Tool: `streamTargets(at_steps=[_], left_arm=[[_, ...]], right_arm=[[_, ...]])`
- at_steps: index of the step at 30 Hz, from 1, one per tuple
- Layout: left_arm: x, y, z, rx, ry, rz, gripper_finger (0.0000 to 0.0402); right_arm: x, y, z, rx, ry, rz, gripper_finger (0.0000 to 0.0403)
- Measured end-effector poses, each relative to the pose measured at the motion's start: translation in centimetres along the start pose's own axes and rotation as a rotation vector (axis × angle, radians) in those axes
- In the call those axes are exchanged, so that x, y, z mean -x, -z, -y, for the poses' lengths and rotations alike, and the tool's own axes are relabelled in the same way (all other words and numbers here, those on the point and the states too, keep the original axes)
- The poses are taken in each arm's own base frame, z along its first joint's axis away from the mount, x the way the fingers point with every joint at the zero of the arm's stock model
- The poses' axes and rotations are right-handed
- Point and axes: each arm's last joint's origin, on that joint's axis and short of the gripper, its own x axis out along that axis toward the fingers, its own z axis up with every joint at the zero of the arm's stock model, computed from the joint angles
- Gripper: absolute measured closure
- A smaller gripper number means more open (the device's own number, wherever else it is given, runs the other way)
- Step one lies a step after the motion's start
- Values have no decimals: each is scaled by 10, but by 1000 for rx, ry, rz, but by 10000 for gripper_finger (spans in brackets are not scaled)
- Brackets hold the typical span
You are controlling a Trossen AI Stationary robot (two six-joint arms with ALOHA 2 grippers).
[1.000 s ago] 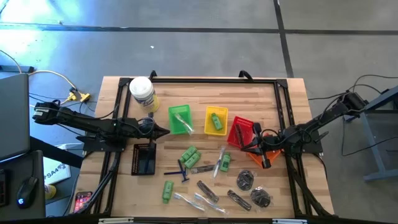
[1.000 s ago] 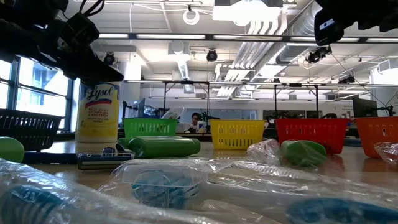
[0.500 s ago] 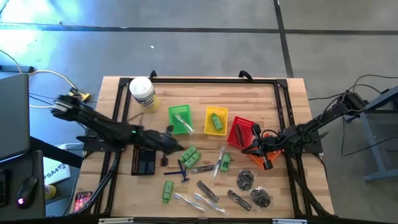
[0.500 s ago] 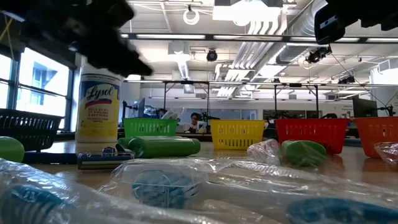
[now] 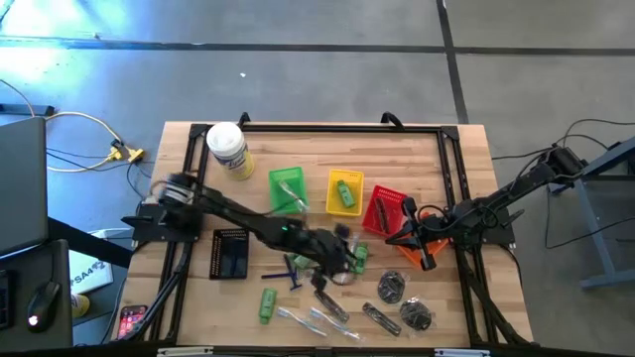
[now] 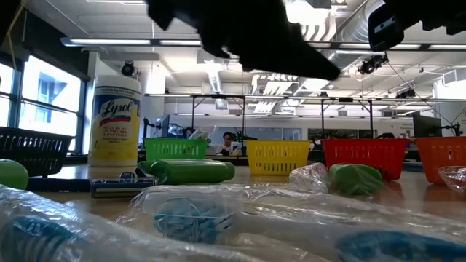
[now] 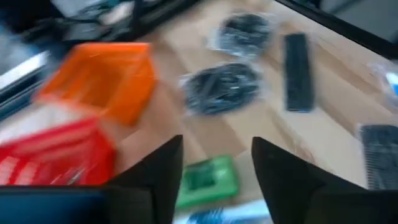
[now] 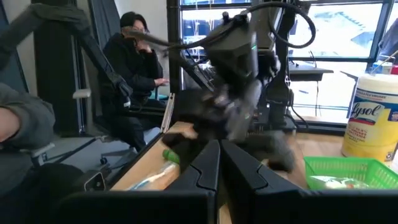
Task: Pick & Place Travel size toiletries
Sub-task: Put the black hairbrush into the orange bin
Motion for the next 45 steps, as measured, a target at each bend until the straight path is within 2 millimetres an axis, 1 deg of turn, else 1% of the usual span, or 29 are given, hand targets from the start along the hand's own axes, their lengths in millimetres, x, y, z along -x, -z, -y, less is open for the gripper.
streamTargets(at_steps=[3, 6, 8, 11, 13, 15, 17, 20, 23, 26, 30, 33, 37, 39, 41, 45], left_arm=[[-27, -6, 7, -72, 98, -13, 188], [-49, -10, 15, -116, 142, -11, 182], [-59, -13, 19, -127, 148, -4, 182], [-75, -17, 19, -129, 157, 37, 181], [-81, -14, 19, -125, 162, 23, 181], [-92, -11, 20, -127, 154, 43, 181], [-97, -8, 21, -140, 160, 27, 181], [-106, -7, 22, -154, 145, 63, 181], [-108, -6, 22, -154, 144, 57, 181], [-112, -8, 22, -155, 124, 100, 181], [-115, -3, 24, -153, 170, 102, 181], [-121, 5, 27, -151, 169, 96, 181], [-127, 6, 27, -148, 136, 141, 184], [-129, 8, 24, -142, 119, 102, 192], [-136, 11, 24, -141, 116, 103, 206], [-137, 12, 22, -138, 124, 78, 247]], right_arm=[[0, 1, 0, 3, 3, -14, 397], [0, 3, 0, 6, 3, -28, 397], [0, 3, 0, 6, 3, -28, 397], [0, 3, 0, 7, 7, -27, 397], [0, 2, 0, 6, 7, -26, 397], [0, 2, 0, 6, 7, -24, 397], [0, 2, 0, 6, 8, -23, 397], [0, 2, 0, 6, 10, -22, 397], [0, 2, 0, 4, 10, -22, 397], [0, 2, 0, 3, 10, -22, 397], [0, 2, 0, 3, 10, -25, 397], [0, 2, 0, 2, 10, -25, 397], [0, 2, 0, 2, 14, -25, 397], [0, 2, 1, 2, 17, -24, 396], [0, 2, 1, 2, 19, -25, 396], [0, 3, 1, -2, 19, -29, 396]])
